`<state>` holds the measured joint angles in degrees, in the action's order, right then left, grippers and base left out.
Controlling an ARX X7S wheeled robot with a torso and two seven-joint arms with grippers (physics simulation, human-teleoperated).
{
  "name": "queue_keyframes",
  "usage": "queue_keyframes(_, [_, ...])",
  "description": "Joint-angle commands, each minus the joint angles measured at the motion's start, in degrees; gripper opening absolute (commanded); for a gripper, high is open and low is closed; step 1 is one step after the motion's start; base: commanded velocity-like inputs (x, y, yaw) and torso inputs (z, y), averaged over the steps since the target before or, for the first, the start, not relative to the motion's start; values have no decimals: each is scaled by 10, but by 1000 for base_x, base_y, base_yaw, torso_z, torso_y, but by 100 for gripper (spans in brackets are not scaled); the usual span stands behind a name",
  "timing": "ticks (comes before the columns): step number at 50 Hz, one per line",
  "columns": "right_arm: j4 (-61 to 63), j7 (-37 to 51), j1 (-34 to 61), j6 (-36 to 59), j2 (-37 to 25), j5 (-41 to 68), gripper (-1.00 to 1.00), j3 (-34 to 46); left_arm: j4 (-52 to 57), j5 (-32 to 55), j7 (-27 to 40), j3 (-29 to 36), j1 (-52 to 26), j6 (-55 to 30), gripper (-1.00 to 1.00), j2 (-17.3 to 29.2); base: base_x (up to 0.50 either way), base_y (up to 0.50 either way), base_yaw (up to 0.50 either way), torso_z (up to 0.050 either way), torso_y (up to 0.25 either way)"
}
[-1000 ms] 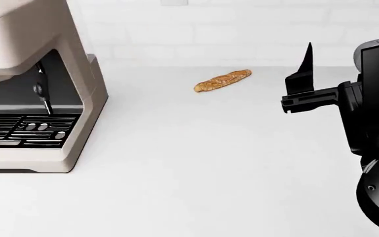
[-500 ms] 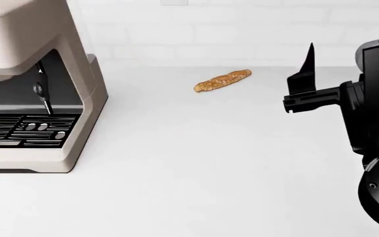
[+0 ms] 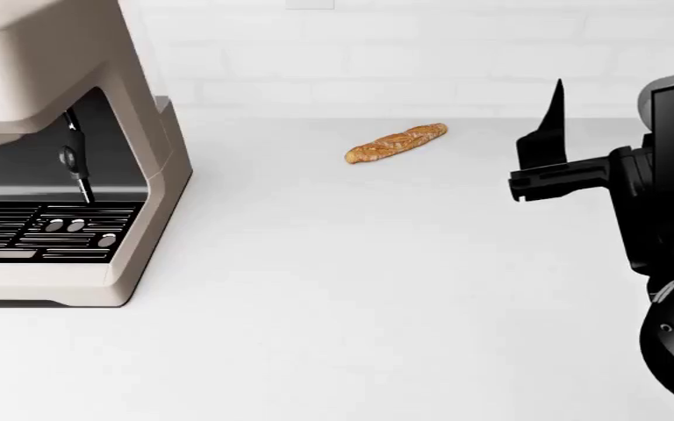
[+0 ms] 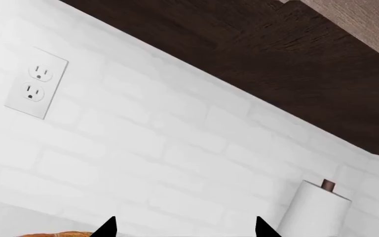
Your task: A wet mug is on the counter and needs to be dried. Pick it up and place it upside down in the open cabinet.
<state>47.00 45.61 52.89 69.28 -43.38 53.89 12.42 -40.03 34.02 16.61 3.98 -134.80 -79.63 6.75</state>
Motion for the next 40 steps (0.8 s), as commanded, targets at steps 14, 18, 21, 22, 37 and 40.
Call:
queue_keyframes(14, [-22,-27,-20,-51,-10,-30,100,12,-160,-241,-143,-35,-2,128,-100,-66,0,0,0,0,0])
queue_keyframes(18, [-23,-30,-25,-59,-12,-32,100,10,-197,-191,-127,-2,-2,159,-100,-67,0,0,0,0,0])
queue_keyframes(21, [-24,-33,-31,-66,-15,-32,100,5,-212,-163,-117,18,-2,174,-100,-67,0,0,0,0,0])
queue_keyframes(22, [-25,-33,-33,-69,-16,-33,100,4,-214,-157,-114,21,-2,177,-100,-67,0,0,0,0,10])
queue_keyframes(37, [-26,-35,-43,-78,-23,-29,100,-7,-226,-84,-89,61,-2,195,-100,-67,0,0,0,0,0])
queue_keyframes(40, [-26,-34,-45,-79,-25,-27,100,-8,-219,-76,-87,67,-2,193,-100,-67,0,0,0,0,0])
